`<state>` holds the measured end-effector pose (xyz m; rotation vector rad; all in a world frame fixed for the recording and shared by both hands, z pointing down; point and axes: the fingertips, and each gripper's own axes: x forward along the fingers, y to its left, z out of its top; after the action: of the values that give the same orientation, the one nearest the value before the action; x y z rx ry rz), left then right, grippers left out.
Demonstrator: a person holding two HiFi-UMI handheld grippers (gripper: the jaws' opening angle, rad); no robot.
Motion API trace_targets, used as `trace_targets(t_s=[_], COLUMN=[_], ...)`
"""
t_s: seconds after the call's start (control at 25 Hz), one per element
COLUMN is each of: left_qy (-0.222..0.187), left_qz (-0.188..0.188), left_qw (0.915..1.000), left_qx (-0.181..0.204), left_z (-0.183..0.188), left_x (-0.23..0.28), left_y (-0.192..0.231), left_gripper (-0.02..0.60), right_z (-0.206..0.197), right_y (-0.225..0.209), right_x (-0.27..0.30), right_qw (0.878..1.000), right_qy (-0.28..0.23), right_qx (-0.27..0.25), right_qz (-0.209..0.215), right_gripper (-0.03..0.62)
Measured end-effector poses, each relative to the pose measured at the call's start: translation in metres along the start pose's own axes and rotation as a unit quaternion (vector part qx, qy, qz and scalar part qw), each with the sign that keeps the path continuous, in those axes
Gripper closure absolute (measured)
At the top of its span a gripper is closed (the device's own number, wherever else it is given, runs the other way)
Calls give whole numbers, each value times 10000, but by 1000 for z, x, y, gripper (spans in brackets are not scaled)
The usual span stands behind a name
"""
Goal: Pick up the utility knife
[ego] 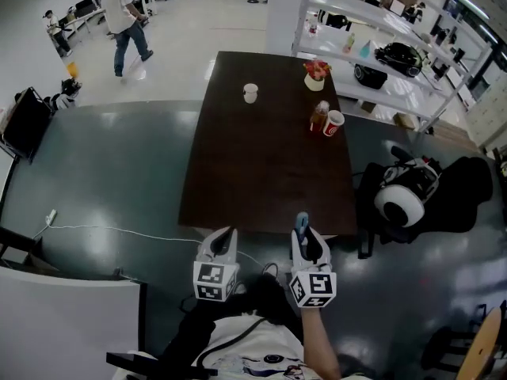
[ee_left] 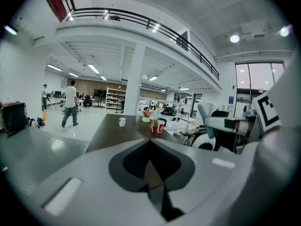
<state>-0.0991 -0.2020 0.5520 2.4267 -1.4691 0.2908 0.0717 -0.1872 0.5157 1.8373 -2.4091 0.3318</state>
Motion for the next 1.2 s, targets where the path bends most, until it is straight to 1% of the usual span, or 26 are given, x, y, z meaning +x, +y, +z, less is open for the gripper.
trace_targets(t_s=[0.16,0.28,0.48,0.8,0.96,1.2], left_qy=[34,-34,-188,-416,-441,-405], left_qz=[-98,-139,-100,-111,-78,66], left_qw=[9999,9998,9997,9988,9987,9988], left_qx=[53,121,123,226,253,277], left_z=[-10,-5,0,6,-4,-18], left_x=[-13,-19,-32,-66,-90,-126], left_y=[-14,-17,-28,-75,-97,-115], left_gripper=[582,581,581,581,581,582], right_z=[1,4,12,16,11,8], right_y=[14,19,23,19,19,24], right_x=[-17,-24,-45,-100,-130,-165], right_qw=[9999,9999,9995,9987,9984,9979], right_qy=[-70,-140,-248,-437,-471,-536], right_qx=[-10,-29,-110,-173,-174,-91], right_qz=[83,96,151,205,250,342], right_gripper=[465,465,465,465,465,465])
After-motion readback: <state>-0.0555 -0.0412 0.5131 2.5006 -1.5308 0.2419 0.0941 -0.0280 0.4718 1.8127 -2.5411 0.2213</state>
